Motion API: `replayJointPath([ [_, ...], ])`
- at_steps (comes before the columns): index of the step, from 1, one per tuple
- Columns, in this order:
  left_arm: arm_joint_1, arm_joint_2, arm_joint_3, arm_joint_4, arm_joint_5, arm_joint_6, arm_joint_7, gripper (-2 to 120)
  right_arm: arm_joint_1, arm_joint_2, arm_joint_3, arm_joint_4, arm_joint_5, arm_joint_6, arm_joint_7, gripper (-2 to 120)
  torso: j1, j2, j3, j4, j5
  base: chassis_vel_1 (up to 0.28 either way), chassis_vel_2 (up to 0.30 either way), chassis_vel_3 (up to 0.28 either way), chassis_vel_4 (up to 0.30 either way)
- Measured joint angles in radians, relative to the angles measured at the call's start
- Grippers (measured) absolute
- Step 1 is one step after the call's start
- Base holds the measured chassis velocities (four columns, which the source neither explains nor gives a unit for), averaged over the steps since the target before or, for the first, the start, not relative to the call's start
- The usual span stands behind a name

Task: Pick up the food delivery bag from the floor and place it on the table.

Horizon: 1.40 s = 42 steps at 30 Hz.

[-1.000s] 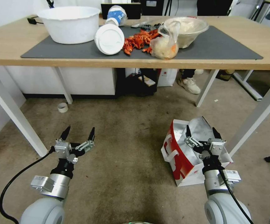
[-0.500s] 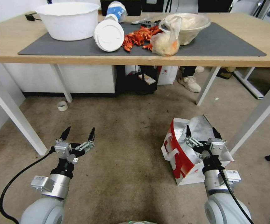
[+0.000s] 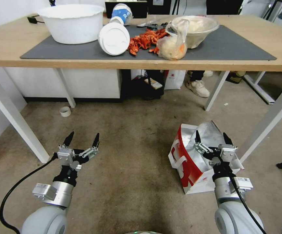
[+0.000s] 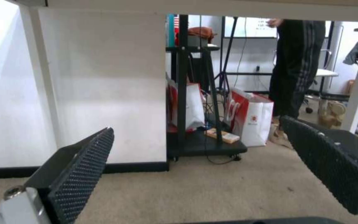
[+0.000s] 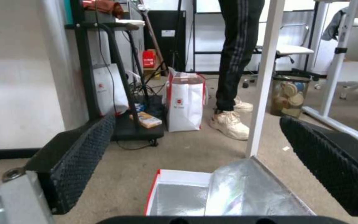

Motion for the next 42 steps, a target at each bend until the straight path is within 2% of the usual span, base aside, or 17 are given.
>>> replayJointPath([
  [7, -0.006, -0.003, 0.0, 0.01, 0.01, -0.035, 0.017, 100, 0.003, -0.005, 0.0, 0.0, 0.0, -0.002, 0.0, 100, 0.0, 0.001, 0.0, 0.0, 0.0, 0.0, 0.0, 0.0, 0.0],
  [19, -0.009, 0.005, -0.004, 0.008, 0.011, -0.035, -0.004, 100, 0.017, -0.033, 0.005, 0.003, 0.008, -0.02, 0.0, 100, 0.0, 0.002, 0.0, 0.0, 0.0, 0.0, 0.0, 0.0, 0.0],
  [25, -0.007, 0.009, -0.006, 0.005, 0.011, -0.031, -0.006, 100, 0.032, -0.076, 0.013, -0.004, 0.022, -0.038, -0.002, 100, 0.0, 0.003, 0.0, -0.0001, 0.0, 0.0, 0.0, 0.0, 0.0],
  [28, -0.008, 0.012, -0.006, 0.005, 0.011, -0.03, -0.006, 100, 0.058, -0.154, 0.027, -0.012, 0.058, -0.075, -0.005, 100, 0.001, 0.003, 0.0, -0.0002, 0.0001, 0.0, 0.0, 0.0, 0.0],
  [29, -0.008, 0.012, -0.006, 0.005, 0.011, -0.03, -0.006, 100, 0.058, -0.154, 0.027, -0.012, 0.058, -0.075, -0.005, 100, 0.001, 0.003, 0.0, -0.0002, 0.0001, 0.0, 0.0, 0.0, 0.0],
  [31, -0.009, 0.016, -0.006, 0.003, 0.011, -0.029, -0.006, 100, 0.117, -0.253, 0.043, -0.046, 0.128, -0.139, -0.005, 100, 0.001, 0.003, 0.0, 0.0002, 0.0001, 0.0, 0.0, 0.0, 0.0],
  [32, -0.009, 0.016, -0.006, 0.003, 0.011, -0.029, -0.006, 100, 0.117, -0.253, 0.043, -0.046, 0.128, -0.139, -0.005, 100, 0.001, 0.003, 0.0, 0.0002, 0.0001, 0.0, 0.0, 0.0, 0.0],
  [34, -0.009, 0.018, -0.008, 0.002, 0.01, -0.029, -0.006, 100, 0.185, -0.34, 0.05, -0.1, 0.222, -0.193, -0.005, 100, 0.001, 0.003, 0.0, 0.0, 0.0004, 0.0, 0.0, 0.0, 0.0],
  [35, -0.009, 0.018, -0.008, 0.002, 0.01, -0.029, -0.006, 100, 0.185, -0.34, 0.05, -0.1, 0.222, -0.193, -0.005, 100, 0.001, 0.003, 0.0, 0.0, 0.0004, 0.0, 0.0, 0.0, 0.0],
  [36, -0.006, 0.018, -0.01, -0.001, 0.01, -0.029, -0.007, 100, 0.232, -0.396, 0.05, -0.143, 0.29, -0.229, -0.005, 100, 0.001, 0.003, 0.0, 0.0001, 0.0001, 0.0, 0.0, 0.0, 0.0],
  [37, -0.006, 0.018, -0.01, -0.001, 0.01, -0.029, -0.007, 100, 0.232, -0.396, 0.05, -0.143, 0.29, -0.229, -0.005, 100, 0.001, 0.003, 0.0, 0.0001, 0.0001, 0.0, 0.0, 0.0, 0.0],
  [40, -0.002, 0.018, -0.017, -0.005, 0.01, -0.029, -0.008, 100, 0.332, -0.505, 0.033, -0.25, 0.39, -0.294, -0.016, 100, 0.001, 0.003, 0.0, 0.0, 0.0005, 0.0, 0.0, 0.0, 0.0],
  [42, -0.002, 0.019, -0.019, -0.005, 0.009, -0.029, -0.011, 100, 0.356, -0.529, 0.024, -0.277, 0.411, -0.311, -0.022, 100, 0.001, 0.003, 0.0, 0.0002, 0.0003, 0.0, 0.0, 0.0, 0.0],
])
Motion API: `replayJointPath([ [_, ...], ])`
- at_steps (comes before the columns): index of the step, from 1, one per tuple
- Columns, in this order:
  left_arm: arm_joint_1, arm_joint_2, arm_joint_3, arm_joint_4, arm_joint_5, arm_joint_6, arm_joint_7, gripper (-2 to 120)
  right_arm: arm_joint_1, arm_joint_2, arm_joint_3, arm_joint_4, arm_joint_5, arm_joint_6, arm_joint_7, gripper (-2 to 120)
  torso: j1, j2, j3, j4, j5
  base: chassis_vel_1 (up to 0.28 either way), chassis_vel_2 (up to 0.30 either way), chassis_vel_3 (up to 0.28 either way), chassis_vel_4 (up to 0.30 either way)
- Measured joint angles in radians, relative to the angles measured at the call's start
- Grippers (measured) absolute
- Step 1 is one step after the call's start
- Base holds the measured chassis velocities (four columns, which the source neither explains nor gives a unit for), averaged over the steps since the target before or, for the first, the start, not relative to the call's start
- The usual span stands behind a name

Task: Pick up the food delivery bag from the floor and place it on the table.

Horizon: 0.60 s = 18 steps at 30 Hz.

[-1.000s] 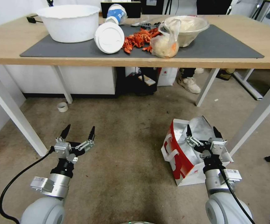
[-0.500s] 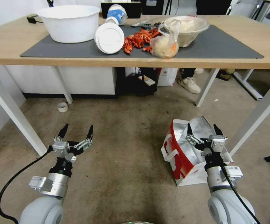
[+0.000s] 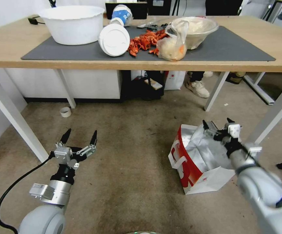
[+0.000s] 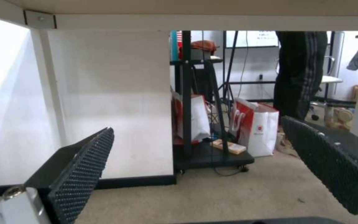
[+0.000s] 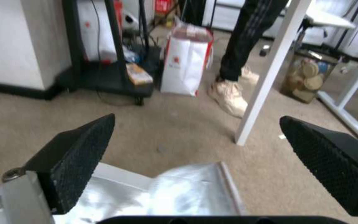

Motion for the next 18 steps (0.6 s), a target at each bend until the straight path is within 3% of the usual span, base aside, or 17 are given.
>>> replayJointPath([
  [4, 0.0, 0.002, -0.004, 0.0, -0.002, 0.0, -0.008, 100, 0.068, -0.062, -0.032, -0.077, 0.052, -0.07, -0.014, 100, 0.0, 0.0, 0.0, -0.0001, -0.0001, 0.0, 0.0, 0.0, 0.0],
  [18, -0.004, 0.005, -0.004, 0.002, -0.002, 0.0, -0.011, 100, 0.103, -0.139, -0.036, -0.087, 0.106, -0.331, -0.005, 100, 0.0, 0.0, 0.0, -0.0003, -0.0003, 0.0, 0.0, 0.0, 0.0],
])
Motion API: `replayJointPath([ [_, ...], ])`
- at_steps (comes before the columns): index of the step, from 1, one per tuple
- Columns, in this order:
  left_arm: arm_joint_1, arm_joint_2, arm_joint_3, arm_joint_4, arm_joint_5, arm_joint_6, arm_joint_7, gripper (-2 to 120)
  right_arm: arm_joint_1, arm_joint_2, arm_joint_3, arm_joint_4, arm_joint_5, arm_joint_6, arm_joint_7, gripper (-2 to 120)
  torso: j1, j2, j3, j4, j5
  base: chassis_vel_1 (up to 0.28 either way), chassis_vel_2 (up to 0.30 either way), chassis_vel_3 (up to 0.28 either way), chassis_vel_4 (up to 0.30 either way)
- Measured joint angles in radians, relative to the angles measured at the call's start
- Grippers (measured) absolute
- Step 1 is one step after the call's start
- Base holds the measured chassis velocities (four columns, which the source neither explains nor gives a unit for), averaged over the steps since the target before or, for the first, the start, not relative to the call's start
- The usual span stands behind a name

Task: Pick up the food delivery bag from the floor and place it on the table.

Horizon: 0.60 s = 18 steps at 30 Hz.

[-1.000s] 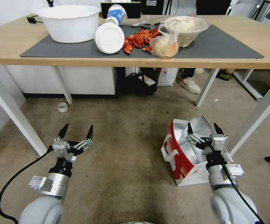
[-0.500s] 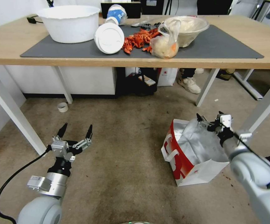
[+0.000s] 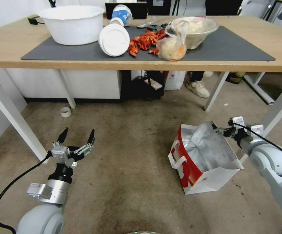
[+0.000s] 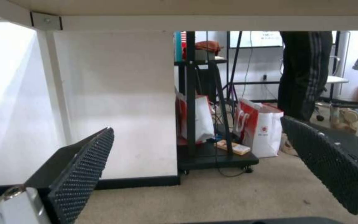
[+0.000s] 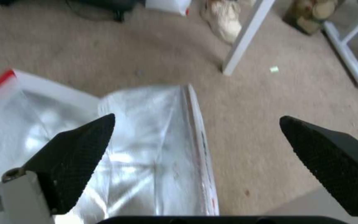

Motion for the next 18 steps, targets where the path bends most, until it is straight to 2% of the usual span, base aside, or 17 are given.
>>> replayJointPath([
  [5, -0.001, 0.005, 0.0, -0.001, -0.002, 0.0, -0.001, 100, 0.026, -0.021, -0.014, -0.01, 0.035, -0.079, 0.003, 100, 0.0, 0.0, 0.0, 0.0001, -0.0001, 0.0, 0.0, 0.0, 0.0],
  [18, -0.002, 0.007, 0.001, -0.001, -0.002, 0.001, -0.001, 100, 0.131, -0.026, -0.114, -0.09, 0.039, -0.096, -0.008, 100, 0.0, 0.0, 0.0, 0.0002, -0.0003, 0.0, 0.0, 0.0, 0.0],
])
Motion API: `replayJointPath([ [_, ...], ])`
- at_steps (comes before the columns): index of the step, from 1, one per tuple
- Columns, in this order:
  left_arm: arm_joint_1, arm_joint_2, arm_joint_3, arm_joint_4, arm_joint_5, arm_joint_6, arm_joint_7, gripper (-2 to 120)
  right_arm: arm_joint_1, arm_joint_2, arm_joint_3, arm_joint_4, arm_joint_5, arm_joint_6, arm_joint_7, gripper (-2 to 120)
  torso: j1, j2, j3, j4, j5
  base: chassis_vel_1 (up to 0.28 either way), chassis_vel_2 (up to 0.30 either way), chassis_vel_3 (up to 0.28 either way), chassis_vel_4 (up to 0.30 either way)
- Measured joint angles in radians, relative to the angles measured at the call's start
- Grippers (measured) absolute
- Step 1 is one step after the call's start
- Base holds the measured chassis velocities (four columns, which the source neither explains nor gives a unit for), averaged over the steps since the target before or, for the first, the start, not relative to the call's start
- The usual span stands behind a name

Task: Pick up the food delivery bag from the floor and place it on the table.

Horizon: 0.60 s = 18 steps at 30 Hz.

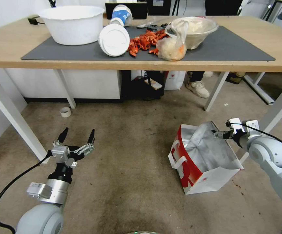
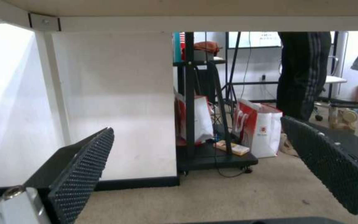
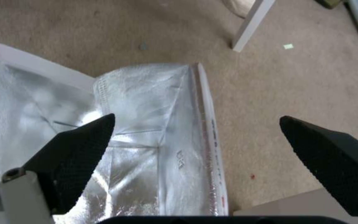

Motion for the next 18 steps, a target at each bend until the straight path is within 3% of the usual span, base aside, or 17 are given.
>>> replayJointPath([
  [18, -0.003, -0.001, 0.005, 0.007, 0.002, 0.001, 0.0, 100, 0.081, 0.002, -0.106, -0.09, -0.035, 0.005, 0.006, 100, 0.0, 0.0, 0.0, -0.0002, 0.0003, 0.0, 0.0, 0.0, 0.0],
])
